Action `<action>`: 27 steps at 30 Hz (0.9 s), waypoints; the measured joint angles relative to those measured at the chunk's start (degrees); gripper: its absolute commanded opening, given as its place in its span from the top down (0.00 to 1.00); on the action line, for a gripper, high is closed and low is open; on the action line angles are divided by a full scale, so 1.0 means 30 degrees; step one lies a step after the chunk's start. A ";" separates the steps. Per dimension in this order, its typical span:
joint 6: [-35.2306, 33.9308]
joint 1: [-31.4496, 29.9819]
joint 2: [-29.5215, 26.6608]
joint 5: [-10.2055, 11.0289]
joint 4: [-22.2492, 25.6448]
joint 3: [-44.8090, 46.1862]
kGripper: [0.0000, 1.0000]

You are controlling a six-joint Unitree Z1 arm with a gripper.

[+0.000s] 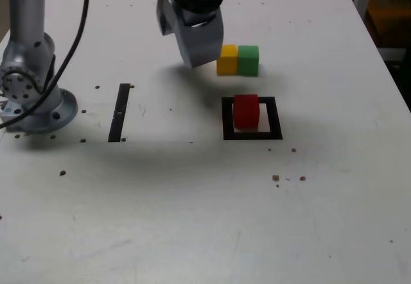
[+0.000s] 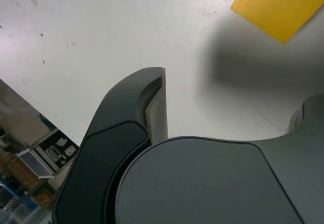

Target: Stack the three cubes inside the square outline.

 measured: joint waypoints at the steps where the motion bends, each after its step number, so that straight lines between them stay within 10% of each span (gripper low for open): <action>1: 0.0109 0.0000 0.0106 -0.0016 0.0003 -0.0132 0.07; 27: 0.1838 0.1040 0.2222 -0.0061 0.0124 -0.2274 0.07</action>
